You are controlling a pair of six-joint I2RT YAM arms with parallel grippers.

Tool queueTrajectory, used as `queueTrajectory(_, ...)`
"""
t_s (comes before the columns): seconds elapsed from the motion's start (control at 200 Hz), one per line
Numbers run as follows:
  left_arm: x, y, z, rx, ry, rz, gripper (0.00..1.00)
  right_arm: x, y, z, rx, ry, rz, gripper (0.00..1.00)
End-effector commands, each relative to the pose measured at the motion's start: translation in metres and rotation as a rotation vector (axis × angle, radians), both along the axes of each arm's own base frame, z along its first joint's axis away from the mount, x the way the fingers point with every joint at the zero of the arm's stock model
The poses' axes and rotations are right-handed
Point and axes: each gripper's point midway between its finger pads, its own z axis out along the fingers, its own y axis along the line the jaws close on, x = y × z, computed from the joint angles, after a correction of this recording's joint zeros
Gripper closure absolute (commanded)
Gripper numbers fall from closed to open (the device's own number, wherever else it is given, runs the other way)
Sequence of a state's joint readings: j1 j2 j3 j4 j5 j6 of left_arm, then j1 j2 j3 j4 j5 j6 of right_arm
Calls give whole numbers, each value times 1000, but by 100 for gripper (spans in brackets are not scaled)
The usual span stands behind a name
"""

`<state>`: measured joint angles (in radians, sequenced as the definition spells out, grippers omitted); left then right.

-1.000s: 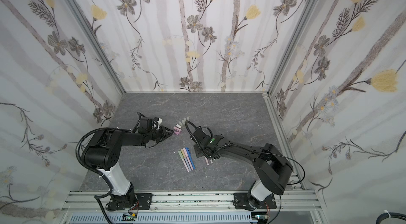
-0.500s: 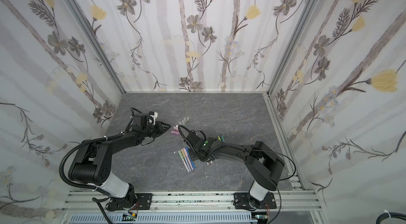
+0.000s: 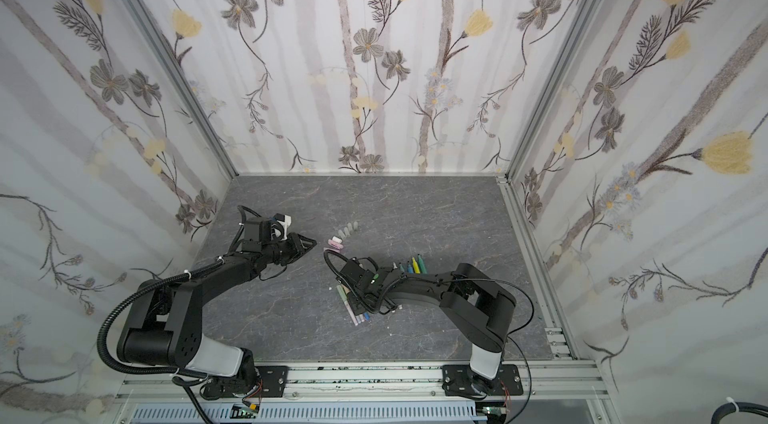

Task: Open the pen caps
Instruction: 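Move the right gripper to the blue-capped pen and grasp its body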

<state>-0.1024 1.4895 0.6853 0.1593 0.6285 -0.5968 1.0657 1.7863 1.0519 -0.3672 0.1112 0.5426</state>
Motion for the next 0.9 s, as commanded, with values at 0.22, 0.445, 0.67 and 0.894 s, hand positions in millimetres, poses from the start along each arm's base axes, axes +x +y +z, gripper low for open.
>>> queueTrajectory(0.22, 3, -1, 7, -4, -31, -13, 72, -2, -7, -14, -50, 20, -14, 74)
queueTrajectory(0.445, 3, -3, 15, -9, -43, -25, 72, -10, -19, -24, -81, 43, -11, 89)
queueTrajectory(0.67, 1, -10, 27, -36, -51, -60, 71, 0, -26, -1, -36, -2, -34, 96)
queueTrajectory(0.894, -10, -34, 45, -45, -73, -123, 70, 27, -36, 50, 125, -54, -77, 99)
